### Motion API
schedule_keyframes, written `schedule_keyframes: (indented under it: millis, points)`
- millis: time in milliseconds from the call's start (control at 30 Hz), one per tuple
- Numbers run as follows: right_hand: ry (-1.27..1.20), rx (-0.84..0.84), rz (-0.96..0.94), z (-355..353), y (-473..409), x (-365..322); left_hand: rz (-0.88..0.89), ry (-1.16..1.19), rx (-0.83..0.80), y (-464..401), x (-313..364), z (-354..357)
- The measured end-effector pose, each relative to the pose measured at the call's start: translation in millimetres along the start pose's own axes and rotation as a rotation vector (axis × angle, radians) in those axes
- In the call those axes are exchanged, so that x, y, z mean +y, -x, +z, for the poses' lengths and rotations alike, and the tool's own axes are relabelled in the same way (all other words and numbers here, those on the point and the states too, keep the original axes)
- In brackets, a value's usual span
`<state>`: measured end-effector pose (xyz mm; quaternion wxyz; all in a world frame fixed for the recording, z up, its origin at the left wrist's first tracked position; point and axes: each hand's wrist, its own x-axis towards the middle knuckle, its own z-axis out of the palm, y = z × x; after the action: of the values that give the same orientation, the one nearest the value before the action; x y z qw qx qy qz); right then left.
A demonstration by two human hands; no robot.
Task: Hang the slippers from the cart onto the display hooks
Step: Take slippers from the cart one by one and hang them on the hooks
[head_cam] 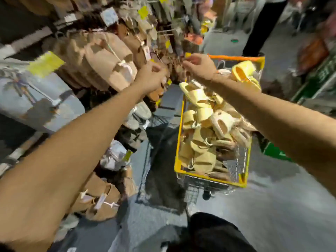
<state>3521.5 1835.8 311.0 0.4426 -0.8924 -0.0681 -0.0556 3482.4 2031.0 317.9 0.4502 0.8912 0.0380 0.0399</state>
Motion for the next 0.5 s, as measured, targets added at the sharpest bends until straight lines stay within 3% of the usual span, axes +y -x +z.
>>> schedule_keyframes:
  millis: [200, 333, 500]
  points:
    - [0.292, -0.015, 0.178, -40.0, 28.9, 133.9, 0.070, -0.236, -0.343, -14.3, -7.4, 145.1]
    - [0.381, -0.084, 0.260, -53.1, 26.0, 203.3, -0.022, -0.341, -0.487, -33.4, -14.2, 214.3]
    - [0.438, -0.302, 0.406, -45.2, 15.9, 265.3, -0.207, -0.445, -0.631, -42.8, -27.9, 277.4]
